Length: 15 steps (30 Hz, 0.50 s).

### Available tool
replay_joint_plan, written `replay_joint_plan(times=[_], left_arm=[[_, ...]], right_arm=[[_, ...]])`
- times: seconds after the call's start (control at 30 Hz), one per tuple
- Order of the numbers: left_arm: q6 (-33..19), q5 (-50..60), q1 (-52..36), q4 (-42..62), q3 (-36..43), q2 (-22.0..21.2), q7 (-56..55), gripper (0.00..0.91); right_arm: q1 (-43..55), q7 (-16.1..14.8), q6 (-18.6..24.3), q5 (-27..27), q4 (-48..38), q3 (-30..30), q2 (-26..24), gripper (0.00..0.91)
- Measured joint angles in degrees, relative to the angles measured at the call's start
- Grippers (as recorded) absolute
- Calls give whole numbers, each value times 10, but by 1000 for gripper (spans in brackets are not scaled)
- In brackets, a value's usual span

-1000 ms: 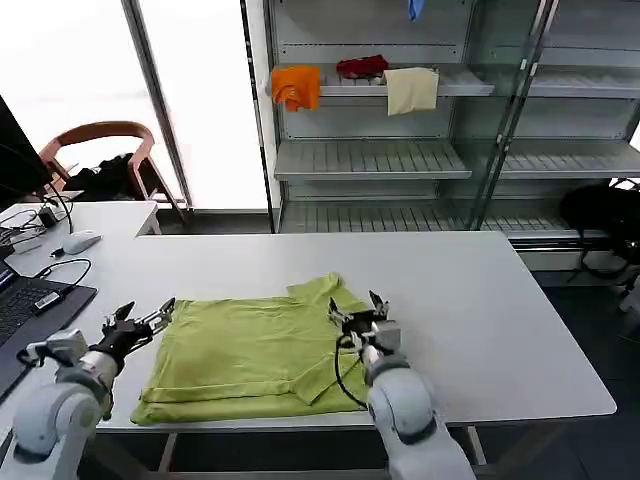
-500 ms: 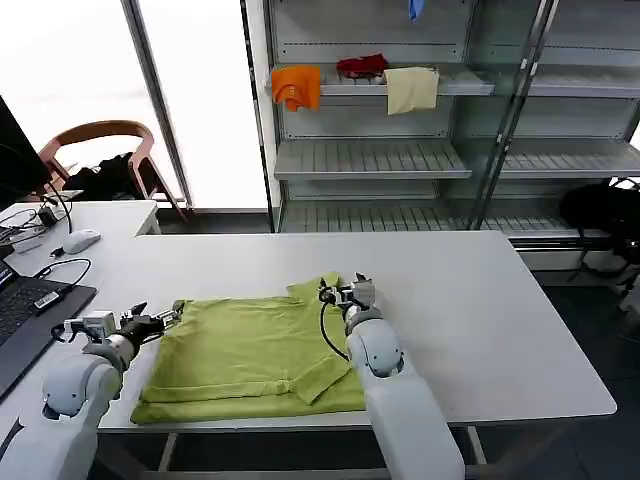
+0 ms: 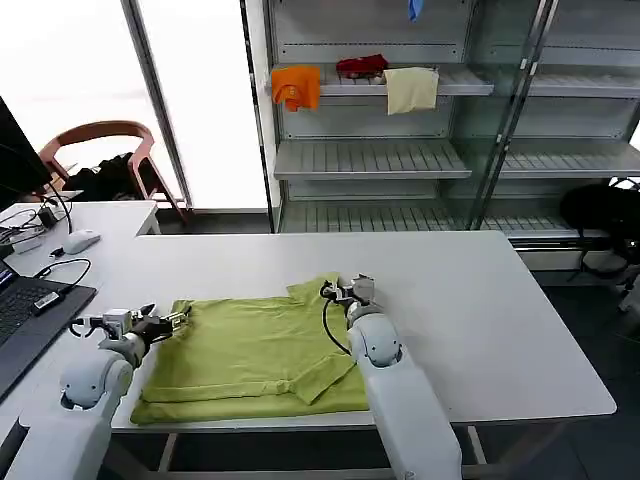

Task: Fold and organize the clothes.

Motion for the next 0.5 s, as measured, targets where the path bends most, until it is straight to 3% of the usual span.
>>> replay_joint_plan(times=[0.13, 0.23, 0.5], left_arm=[[-1, 8, -1, 1, 6, -1, 4, 71], [-1, 12, 0, 0, 8, -3, 7, 20], [-1, 16, 9, -6, 7, -3, 18, 10]], right_arm=[[1, -5, 0, -9, -8, -3, 0, 0], [1, -9, 1, -14, -13, -6, 0, 0], [2, -18, 2, -23, -16, -10, 0, 0]])
